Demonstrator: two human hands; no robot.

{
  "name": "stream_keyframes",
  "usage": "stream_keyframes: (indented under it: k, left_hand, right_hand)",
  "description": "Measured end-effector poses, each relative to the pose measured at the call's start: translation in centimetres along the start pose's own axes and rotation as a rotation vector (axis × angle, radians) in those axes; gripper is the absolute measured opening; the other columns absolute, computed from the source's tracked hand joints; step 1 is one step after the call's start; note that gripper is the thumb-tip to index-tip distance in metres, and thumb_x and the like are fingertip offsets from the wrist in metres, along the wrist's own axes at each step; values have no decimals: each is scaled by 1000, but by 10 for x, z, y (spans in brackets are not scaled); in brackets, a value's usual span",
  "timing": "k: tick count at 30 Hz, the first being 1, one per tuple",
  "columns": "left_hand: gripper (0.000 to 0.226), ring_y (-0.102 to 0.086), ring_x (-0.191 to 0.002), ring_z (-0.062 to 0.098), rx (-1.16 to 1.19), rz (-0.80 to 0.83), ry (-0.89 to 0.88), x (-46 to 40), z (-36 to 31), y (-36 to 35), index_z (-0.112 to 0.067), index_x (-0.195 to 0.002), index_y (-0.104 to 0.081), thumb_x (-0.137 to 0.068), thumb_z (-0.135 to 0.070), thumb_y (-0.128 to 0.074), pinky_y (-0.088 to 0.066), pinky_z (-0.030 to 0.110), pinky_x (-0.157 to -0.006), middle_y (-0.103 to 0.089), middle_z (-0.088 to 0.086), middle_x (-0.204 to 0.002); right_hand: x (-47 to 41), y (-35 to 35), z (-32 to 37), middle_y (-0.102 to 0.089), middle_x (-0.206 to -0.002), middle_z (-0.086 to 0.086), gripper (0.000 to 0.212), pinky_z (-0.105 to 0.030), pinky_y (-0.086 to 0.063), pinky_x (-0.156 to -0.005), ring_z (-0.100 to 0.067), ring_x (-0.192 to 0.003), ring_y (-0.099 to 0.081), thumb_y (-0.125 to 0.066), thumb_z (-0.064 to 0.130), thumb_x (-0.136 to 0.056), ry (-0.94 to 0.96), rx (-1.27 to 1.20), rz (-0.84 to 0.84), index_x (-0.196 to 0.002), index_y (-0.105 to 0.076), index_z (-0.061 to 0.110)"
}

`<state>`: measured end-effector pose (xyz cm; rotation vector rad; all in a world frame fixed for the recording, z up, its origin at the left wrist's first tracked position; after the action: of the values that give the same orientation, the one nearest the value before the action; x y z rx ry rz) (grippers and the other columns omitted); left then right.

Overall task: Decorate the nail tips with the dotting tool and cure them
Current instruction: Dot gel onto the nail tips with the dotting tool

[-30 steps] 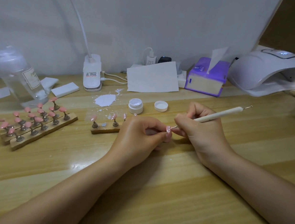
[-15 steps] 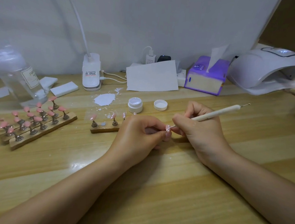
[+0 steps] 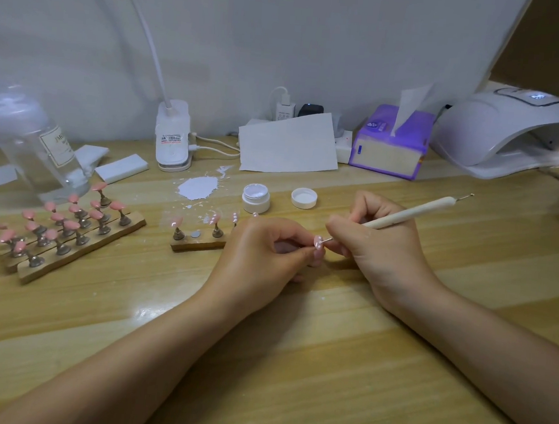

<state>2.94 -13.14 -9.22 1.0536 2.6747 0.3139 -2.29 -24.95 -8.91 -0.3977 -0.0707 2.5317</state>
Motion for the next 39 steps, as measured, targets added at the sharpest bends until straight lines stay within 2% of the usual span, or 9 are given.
stream_keyframes:
  k: [6,17,20,24,27,30,33,36,39]
  left_hand:
    - [8,-64,-63,-3,4,3,-5,0,0,0,-14,-72,-71,-79,-10,-69,-50,13,-51,-70,-3,-64]
    - [10,-65,-63,-2,10,-4,-6,0,0,0,-15,-71,-70,-79,-10,-69,-50,13,-51,-70,-2,-64]
    - [10,-64,-62,-3,8,-7,-11,0,0,0,-16,-70,-70,-79,-10,-69,-50,13,-52,-71,-2,-64]
    - [13,-64,-61,-4,-6,-5,-22,0,0,0,-18,-69,-70,-79,-10,-69,-51,13,-53,-71,-3,-64]
    - [12,-64,-62,-3,-9,-8,-29,0,0,0,-17,-70,-71,-80,-10,-68,-52,14,-54,-71,-1,-67]
    - [11,-64,-63,-2,-8,-15,-35,0,-1,0,-16,-71,-71,-80,-11,-69,-51,14,-54,-71,-1,-66]
    - [11,-63,-61,-3,-8,-11,-55,3,-3,0,-14,-70,-71,-81,-11,-68,-51,14,-54,-69,-7,-62]
    - [8,-67,-69,6,15,-31,-150,9,-11,3,-15,-74,-71,-79,-9,-68,-52,17,-57,-71,-3,-70]
    - [13,-65,-76,9,-46,-140,-405,12,-34,20,-15,-81,-71,-77,-2,-70,-52,21,-66,-69,1,-83]
  right_hand:
    - [0,-1,1,-38,-36,7,46,-13,-34,-39,-4,-32,-45,-54,-11,-66,3,1,19,-40,-37,22]
    - [1,0,0,-35,-37,8,47,-17,-42,-43,-2,-33,-42,-55,-11,-67,1,-6,-13,-40,-36,22]
    - [1,1,0,-36,-36,7,46,-16,-37,-42,-4,-33,-44,-58,-11,-66,10,10,-6,-40,-36,22]
    - [1,1,0,-34,-37,8,48,-15,-40,-41,-3,-32,-42,-57,-12,-66,10,-15,-20,-40,-36,22]
    - [1,0,1,-35,-36,7,43,-14,-36,-40,-3,-32,-42,-59,-7,-62,12,-16,-5,-40,-37,22]
    - [1,1,0,-32,-37,7,48,-18,-47,-45,-2,-32,-36,-58,-11,-68,-11,-54,-58,-39,-38,21]
    - [0,6,1,-33,-35,6,50,-20,-50,-46,-2,-31,-35,-58,-7,-76,-37,-113,-134,-38,-41,21]
    - [-1,10,1,-37,-35,7,47,-19,-50,-46,-2,-32,-36,-60,-3,-81,-54,-199,-190,-45,-38,19]
    - [-1,10,1,-38,-36,8,44,-18,-50,-45,-1,-33,-35,-60,-1,-82,-53,-220,-209,-53,-33,15]
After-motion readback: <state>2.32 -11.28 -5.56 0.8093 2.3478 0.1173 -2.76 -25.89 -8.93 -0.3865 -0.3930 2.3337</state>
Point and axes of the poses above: each hand's wrist, its own x-axis away from the middle knuckle, its own y-axis out of the back of the hand, z = x × y, the point moved 4 cm from there along -x, towards the middle knuckle
